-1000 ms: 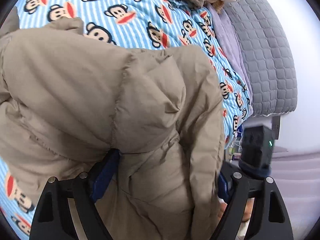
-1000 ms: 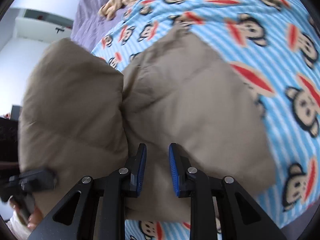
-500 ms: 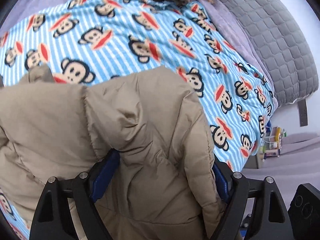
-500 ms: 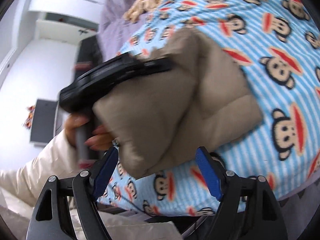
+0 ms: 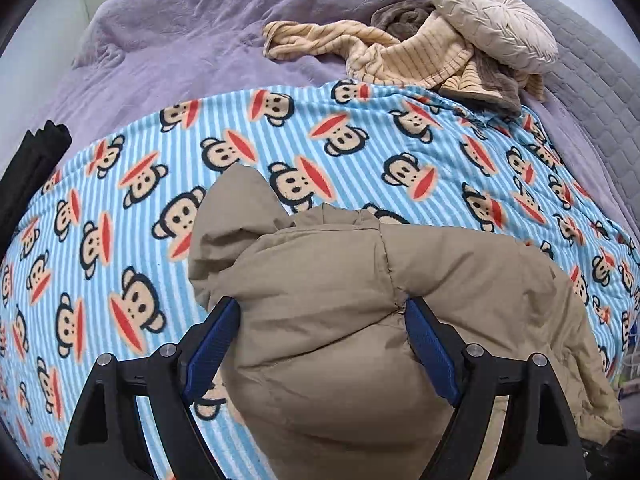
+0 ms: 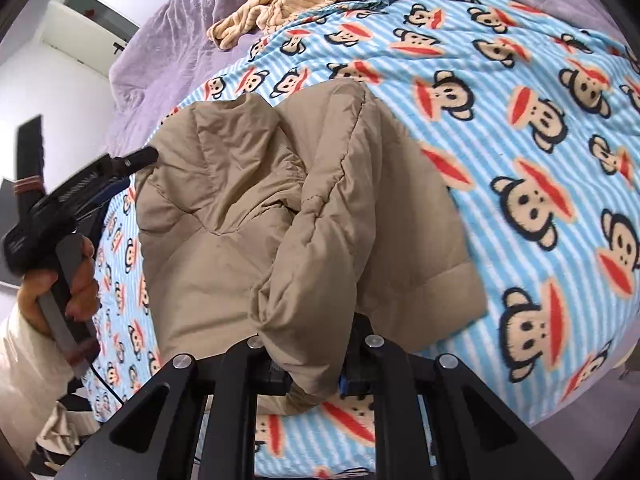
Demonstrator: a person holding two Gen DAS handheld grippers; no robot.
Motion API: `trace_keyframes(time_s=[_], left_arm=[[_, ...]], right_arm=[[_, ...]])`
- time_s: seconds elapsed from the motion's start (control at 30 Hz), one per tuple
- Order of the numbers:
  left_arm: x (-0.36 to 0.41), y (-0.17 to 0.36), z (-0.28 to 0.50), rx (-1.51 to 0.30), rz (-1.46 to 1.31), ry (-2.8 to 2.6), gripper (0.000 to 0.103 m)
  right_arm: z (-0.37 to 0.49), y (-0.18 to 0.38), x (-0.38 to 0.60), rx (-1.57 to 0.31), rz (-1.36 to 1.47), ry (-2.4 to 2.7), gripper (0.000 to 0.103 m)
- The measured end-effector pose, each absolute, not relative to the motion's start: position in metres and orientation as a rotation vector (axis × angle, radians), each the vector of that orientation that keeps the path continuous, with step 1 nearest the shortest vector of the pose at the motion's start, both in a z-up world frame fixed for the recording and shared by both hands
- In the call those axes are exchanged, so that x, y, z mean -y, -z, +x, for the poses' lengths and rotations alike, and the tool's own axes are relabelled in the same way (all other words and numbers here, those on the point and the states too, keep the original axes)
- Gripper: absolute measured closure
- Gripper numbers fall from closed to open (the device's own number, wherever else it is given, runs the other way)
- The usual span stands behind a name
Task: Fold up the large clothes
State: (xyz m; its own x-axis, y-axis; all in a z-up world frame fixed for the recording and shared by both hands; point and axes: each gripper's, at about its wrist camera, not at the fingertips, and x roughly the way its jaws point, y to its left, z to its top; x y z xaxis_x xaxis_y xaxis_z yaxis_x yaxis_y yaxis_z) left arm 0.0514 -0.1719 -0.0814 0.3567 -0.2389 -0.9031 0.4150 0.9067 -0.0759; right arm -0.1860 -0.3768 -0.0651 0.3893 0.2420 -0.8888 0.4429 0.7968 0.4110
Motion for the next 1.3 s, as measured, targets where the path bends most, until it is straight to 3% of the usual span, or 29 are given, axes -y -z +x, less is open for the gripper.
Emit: trace_keyframes(time_s=[0.27, 0.37, 0.6, 0.7, 0.97, 1.3], left_arm=[[0.257, 0.104, 0.030, -1.052, 0.330, 0.483, 0.018], [0.277, 0.115, 0.027, -1.070, 0.352, 0.479, 0.012], [0.282, 0.126, 0.027, -1.079, 0.381, 0.465, 0.011], [0.281, 0.128, 0.028, -1.082, 0.384, 0.461, 0.010], [0.283, 0.129, 0.027, -1.078, 0.405, 0.448, 0.010], [0.284, 0.127, 0.024, -1.078, 0.425, 0.425, 0.010]], right_arm=[[-0.197, 0.084, 0.400, -1.190, 0.716, 0.224, 0.086], [-0.209, 0.105, 0.422, -1.183, 0.807, 0.259, 0.085], [-0.216, 0.154, 0.455, -1.208, 1.013, 0.247, 0.073], [-0.218, 0.134, 0.463, -1.237, 0.948, 0.265, 0.067], [-0.208, 0.064, 0.491, -1.092, 0.787, 0.305, 0.067], [-0.139, 0.113, 0.447, -1.292, 0.647, 0.082, 0.067]])
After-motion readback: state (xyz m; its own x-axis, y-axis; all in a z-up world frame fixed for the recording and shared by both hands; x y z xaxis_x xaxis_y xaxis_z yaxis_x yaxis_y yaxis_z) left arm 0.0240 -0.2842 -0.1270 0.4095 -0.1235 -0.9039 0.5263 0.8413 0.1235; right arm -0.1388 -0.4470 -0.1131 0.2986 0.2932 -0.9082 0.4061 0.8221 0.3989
